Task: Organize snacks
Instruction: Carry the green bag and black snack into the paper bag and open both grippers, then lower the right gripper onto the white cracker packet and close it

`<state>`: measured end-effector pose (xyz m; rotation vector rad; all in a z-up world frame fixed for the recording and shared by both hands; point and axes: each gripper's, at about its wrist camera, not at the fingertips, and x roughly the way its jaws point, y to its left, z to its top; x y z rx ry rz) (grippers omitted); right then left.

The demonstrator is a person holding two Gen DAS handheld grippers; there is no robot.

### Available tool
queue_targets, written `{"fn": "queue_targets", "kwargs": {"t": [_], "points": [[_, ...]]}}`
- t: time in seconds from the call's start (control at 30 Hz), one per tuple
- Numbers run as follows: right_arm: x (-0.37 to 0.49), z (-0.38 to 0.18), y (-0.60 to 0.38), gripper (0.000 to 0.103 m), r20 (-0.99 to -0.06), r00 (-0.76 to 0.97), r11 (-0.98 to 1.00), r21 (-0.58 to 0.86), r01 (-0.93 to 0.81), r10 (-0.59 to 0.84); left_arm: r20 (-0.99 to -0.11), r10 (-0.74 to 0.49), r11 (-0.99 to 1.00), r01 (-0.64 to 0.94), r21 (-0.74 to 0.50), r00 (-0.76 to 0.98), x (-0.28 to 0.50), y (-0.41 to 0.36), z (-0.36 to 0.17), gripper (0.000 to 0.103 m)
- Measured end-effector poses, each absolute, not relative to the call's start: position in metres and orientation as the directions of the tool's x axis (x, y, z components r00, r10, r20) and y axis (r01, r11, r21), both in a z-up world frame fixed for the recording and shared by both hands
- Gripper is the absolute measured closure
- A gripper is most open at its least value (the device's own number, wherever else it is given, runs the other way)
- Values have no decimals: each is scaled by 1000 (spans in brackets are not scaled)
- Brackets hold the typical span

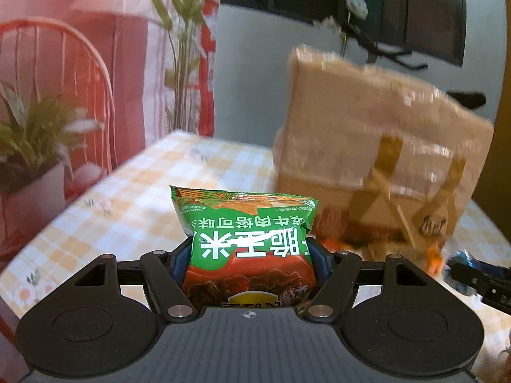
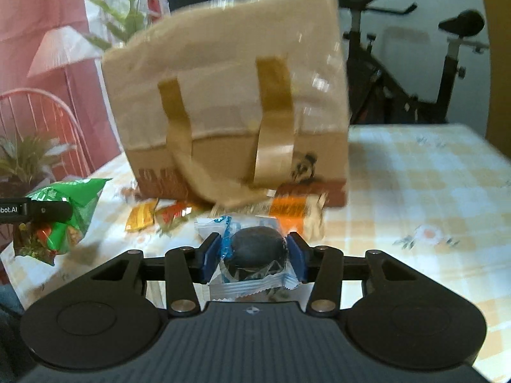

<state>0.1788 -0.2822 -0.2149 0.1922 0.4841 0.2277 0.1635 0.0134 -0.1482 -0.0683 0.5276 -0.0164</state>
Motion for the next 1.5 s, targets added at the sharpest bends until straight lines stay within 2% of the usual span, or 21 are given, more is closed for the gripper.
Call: {"fn": "queue_targets", "kwargs": {"t": [0.3,0.5,0.6,0.8,0.93,1.27,1.3,1.37,1.4,1.47,1.5], "points": [[161,-169,-310,55,-290,940,969,214,-120,181,-343,-66,998,54,-43,937,166,7,-91,30],[175,-114,-327,55,-152,977,977,176,-124,151,-241,-134,991,132,-23,961,191,-10,-45,30],[190,-89,-331,55,-97,983,976,170,-138,156,-204,-177,984,173,-41,963,207,-21,-25,30],[231,-60,-328,55,-47,981,972,150,-179,188,-164,-274,961,277,-3,948,253,-54,3,30],[267,-61,-315,55,-72,975,974,103,-201,209,-206,-295,951,307,28,933,292,-75,4,30],[319,-83,-307,55,-190,960,973,146,-178,204,-370,-314,942,334,-11,874,365,-95,-26,29],[321,-85,-310,54,-203,959,974,148,-170,198,-389,-321,940,341,-19,863,369,-97,-30,29],[323,-88,-313,51,-220,959,976,157,-148,181,-420,-316,941,338,-23,851,374,-94,-36,21],[320,-88,-315,43,-219,959,976,161,-145,178,-423,-308,943,332,-19,852,374,-93,-39,19],[314,-88,-318,34,-211,962,976,168,-140,174,-421,-307,944,328,-23,854,367,-87,-41,17],[311,-87,-319,34,-205,964,976,168,-138,172,-424,-311,943,331,-28,851,365,-84,-42,17]]}}
